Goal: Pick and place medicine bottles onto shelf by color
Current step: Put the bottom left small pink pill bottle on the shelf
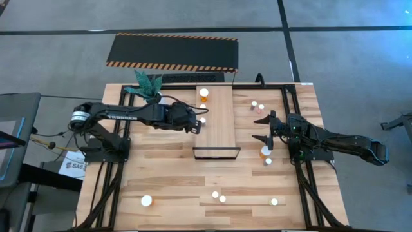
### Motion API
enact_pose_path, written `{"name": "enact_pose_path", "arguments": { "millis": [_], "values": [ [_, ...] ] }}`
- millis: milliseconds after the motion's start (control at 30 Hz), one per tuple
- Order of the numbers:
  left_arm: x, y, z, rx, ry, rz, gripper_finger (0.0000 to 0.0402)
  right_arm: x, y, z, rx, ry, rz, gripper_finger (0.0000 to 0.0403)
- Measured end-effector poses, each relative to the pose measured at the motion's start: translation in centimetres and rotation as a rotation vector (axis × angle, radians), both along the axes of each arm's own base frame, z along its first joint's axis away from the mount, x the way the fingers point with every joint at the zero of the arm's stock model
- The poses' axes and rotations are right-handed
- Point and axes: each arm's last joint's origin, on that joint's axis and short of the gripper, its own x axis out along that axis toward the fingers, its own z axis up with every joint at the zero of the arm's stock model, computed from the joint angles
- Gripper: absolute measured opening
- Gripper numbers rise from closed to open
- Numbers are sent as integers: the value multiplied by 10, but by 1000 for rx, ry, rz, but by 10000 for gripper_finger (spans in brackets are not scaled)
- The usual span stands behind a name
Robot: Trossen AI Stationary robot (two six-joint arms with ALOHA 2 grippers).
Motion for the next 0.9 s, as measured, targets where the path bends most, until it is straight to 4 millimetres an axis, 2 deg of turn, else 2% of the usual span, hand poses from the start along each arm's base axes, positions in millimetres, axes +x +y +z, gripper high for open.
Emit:
{"name": "enact_pose_path", "arguments": {
  "millis": [200,767,900],
  "values": [
    [7,4,-13,-66,10,52,89,0,0,0,0,0,0,374],
    [10,5,-12,-169,-84,178,89,0,0,0,0,0,0,374],
    [13,3,-17,-182,-69,191,89,0,0,0,0,0,0,374]
  ]
}}
